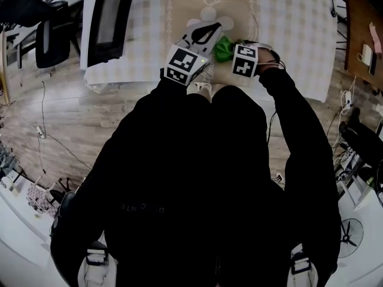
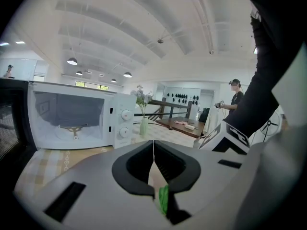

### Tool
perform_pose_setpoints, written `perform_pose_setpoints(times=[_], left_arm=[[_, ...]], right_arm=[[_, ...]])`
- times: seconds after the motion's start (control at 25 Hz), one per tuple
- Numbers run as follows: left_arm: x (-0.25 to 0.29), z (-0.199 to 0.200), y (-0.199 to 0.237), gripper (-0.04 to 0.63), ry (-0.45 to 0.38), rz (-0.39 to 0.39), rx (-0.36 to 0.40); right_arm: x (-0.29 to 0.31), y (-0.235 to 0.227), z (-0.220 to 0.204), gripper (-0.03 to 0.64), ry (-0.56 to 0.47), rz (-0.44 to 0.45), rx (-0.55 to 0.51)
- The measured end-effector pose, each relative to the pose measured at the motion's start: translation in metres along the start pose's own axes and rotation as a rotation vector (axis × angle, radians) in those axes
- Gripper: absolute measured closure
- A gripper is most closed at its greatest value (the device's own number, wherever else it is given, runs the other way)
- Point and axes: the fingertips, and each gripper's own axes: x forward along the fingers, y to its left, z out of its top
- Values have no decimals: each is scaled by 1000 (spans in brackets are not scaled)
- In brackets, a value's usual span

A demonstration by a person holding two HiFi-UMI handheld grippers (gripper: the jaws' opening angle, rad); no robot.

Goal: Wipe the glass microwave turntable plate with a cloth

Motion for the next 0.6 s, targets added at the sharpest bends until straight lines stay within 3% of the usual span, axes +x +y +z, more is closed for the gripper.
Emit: perform_pose_setpoints(times=[0.36,0.6], left_arm=[[6,7,-4,574,-13,-19,-9],[16,19,-3,574,-24,-18,-4]], right_arm=[[-5,31,-3,505,14,125,-2],[-26,7,-18,505,-3,73,25]])
